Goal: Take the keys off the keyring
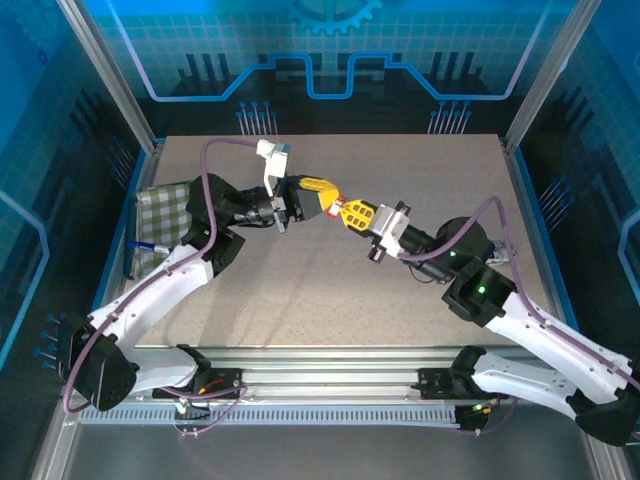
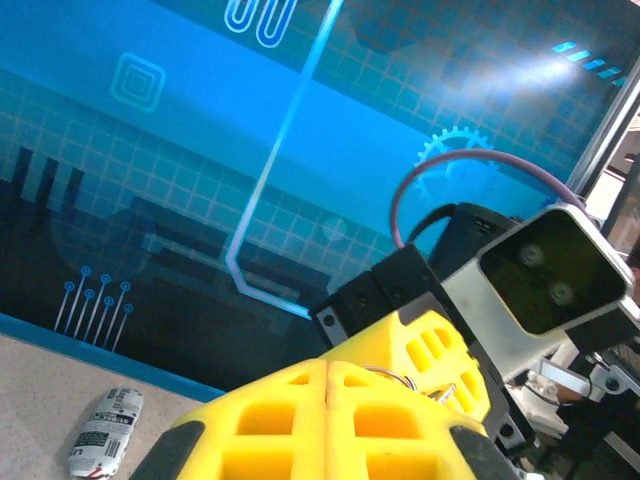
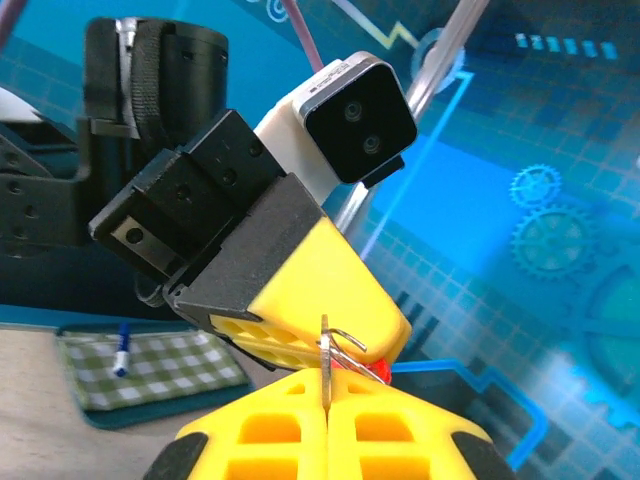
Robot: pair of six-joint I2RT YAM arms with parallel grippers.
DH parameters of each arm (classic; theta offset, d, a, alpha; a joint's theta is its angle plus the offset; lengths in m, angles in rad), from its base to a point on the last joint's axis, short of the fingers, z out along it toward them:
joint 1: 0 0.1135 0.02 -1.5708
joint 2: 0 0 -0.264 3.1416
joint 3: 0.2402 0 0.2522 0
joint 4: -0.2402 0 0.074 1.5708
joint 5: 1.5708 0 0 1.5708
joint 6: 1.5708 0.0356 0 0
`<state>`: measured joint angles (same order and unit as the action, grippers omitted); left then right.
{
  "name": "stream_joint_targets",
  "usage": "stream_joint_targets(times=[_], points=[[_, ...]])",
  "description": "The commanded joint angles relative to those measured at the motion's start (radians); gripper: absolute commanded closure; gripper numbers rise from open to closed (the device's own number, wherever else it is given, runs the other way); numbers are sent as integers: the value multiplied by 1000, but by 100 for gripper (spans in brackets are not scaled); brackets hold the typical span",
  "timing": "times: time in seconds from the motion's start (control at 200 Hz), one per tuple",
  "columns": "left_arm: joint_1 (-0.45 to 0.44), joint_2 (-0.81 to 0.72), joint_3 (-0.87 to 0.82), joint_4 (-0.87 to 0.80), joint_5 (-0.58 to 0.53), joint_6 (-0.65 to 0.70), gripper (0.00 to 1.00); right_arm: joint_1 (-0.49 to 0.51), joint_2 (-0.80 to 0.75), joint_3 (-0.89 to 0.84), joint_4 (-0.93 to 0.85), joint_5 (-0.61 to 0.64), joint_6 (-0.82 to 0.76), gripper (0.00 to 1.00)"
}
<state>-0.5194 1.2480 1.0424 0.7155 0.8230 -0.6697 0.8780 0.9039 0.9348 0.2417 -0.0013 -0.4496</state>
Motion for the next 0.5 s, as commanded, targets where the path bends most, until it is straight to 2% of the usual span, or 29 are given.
stream_joint_targets(times=[0.0,0.165,0.22,0.32,0.495], points=[[-11,-16,-2,-14,-9,27,100,87,35,-2,62,230,-193,100],[-11,-19,2,-25,-10,25,100,161,92,-17,148,376,-361,100],[-10,-21,2,-31,-13,27,100,185,121,-34,232,444,-435,100],[-11,-20,1,-34,-16,26,100,212,176,-41,323,517,-553,100],[-11,-19,2,-40,-13,24,100,232,297,-81,584,630,-796,100]])
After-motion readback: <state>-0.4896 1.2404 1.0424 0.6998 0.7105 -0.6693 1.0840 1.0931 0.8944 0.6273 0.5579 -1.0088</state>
